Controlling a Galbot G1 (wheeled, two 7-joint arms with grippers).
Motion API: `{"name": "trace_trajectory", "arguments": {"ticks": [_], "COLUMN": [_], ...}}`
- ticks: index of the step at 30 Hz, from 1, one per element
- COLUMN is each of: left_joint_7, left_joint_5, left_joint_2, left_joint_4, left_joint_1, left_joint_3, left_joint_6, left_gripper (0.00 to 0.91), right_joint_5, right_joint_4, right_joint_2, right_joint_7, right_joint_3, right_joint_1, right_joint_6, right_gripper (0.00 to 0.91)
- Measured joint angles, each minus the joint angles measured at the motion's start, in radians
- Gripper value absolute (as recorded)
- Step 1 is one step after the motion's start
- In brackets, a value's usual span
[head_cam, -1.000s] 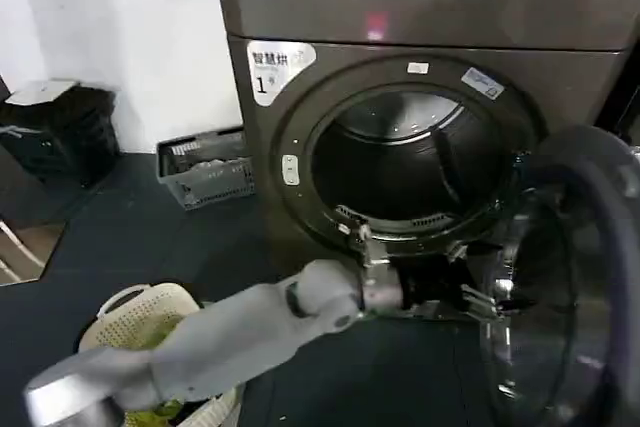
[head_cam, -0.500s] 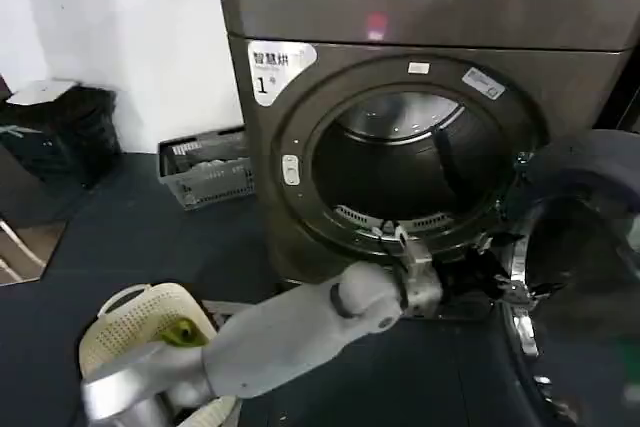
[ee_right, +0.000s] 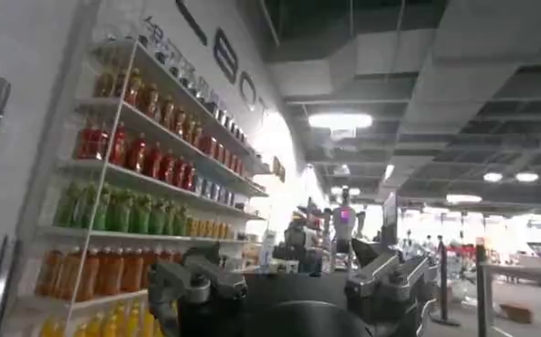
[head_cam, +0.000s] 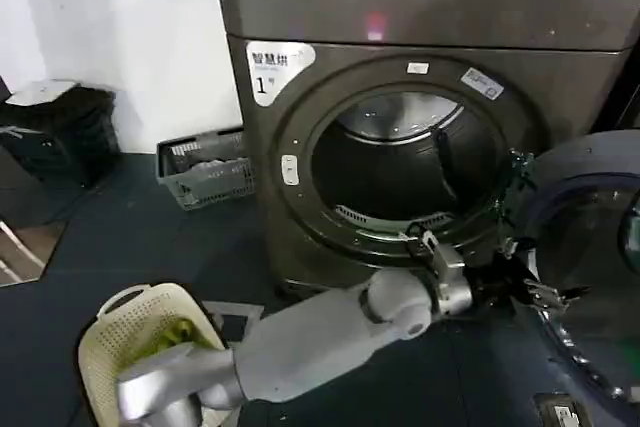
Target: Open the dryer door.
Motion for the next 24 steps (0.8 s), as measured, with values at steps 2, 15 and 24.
{"name": "trace_trajectory", "arguments": {"ticks": [2, 15, 24], "left_joint_7": [-0.004, -0.023, -0.028], "left_joint_5": [0.001, 0.026, 0.03], "left_joint_2": [-0.015, -0.074, -0.102], "left_joint_4": [0.009, 0.043, 0.078], "left_joint_1": [0.0, 0.012, 0.008], "left_joint_3": [0.004, 0.009, 0.01], "left_joint_6": [0.001, -0.008, -0.015], "left_gripper": [0.907, 0.907, 0.907], "right_joint_5": [-0.001, -0.012, -0.012], "right_joint_4": [-0.005, -0.025, -0.032], "right_joint_2": [-0.001, -0.008, -0.011], "right_joint_7": [-0.001, -0.015, -0.008], "right_joint_3": [0.013, 0.045, 0.047], "right_joint_1": [-0.009, -0.024, -0.019], "right_joint_6": [0.001, 0.008, 0.003], "right_gripper": [0.907, 0.907, 0.907]}}
